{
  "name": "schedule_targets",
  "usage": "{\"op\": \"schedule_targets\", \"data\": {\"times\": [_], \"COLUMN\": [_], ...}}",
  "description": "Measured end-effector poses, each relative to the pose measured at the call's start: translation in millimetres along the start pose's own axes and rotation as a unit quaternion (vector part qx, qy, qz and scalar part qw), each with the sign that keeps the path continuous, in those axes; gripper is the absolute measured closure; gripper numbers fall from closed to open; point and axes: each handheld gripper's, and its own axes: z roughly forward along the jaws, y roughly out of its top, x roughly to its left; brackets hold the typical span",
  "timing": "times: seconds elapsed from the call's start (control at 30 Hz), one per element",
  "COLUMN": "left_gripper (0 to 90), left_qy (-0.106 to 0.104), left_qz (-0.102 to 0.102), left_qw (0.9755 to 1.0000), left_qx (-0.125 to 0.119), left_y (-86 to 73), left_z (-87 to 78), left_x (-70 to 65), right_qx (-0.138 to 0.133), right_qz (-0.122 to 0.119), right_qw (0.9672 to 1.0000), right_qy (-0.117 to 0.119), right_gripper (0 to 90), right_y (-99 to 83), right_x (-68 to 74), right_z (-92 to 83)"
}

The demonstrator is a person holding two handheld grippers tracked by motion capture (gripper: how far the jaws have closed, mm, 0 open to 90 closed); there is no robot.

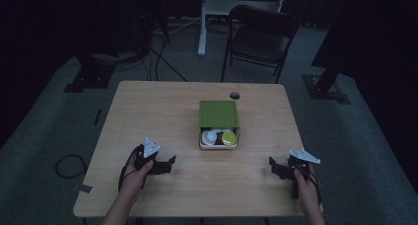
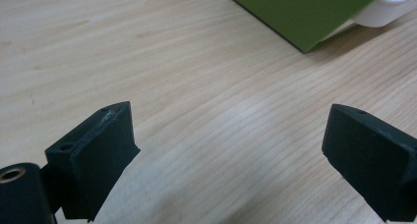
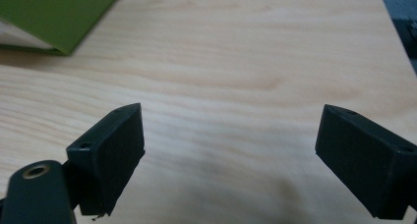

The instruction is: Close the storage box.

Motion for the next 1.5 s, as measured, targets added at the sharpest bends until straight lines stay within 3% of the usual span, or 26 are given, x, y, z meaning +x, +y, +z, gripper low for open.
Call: {"op": "schedule_targets", "data": {"times": [0.2,0.37,0.57,0.67,0.87,1.1,1.2,1.3,1.5], "left_gripper": [6.1,6.0,6.0,6.1,6.1,6.1,6.0,6.0,6.1], "left_qy": [0.002,0.01,0.015,0.004,-0.021,-0.028,-0.028,-0.04,-0.057], "left_qz": [-0.002,-0.003,-0.005,-0.001,0.041,0.053,0.07,0.062,0.079], "left_qw": [1.0,0.9999,0.9999,1.0,0.9988,0.9975,0.9961,0.9957,0.9932], "left_qx": [0.006,0.009,0.003,0.0,0.015,0.037,0.046,0.055,0.064], "left_y": [-7.5,-9.3,-10.3,-9.7,-10.9,-16.3,-17.3,-18.6,-19.8], "left_z": [-1.1,-3.7,-13.3,-18.3,-19.4,-12.0,-9.4,-5.4,-1.9], "left_x": [-2.6,-2.8,-7.0,-12.7,-28.3,-41.1,-46.2,-48.8,-54.2], "right_qx": [0.02,0.03,0.038,0.043,0.055,0.066,0.066,0.066,0.066], "right_qz": [0.026,0.028,0.044,0.05,0.038,0.012,0.01,0.008,0.005], "right_qw": [0.999,0.9977,0.9966,0.9964,0.9964,0.996,0.9962,0.9963,0.9965], "right_qy": [-0.031,-0.054,-0.058,-0.054,-0.052,-0.059,-0.056,-0.054,-0.051], "right_gripper": [10.7,10.7,10.7,10.7,10.7,10.7,10.7,10.7,10.7], "right_y": [-9.6,-17.3,-22.4,-22.2,-21.5,-21.1,-21.1,-21.1,-21.2], "right_x": [-6.1,-9.5,-12.2,-12.8,-11.0,-8.7,-9.4,-9.9,-10.8], "right_z": [-9.7,-12.9,-12.3,-10.5,-8.1,-6.5,-6.4,-6.4,-6.5]}}
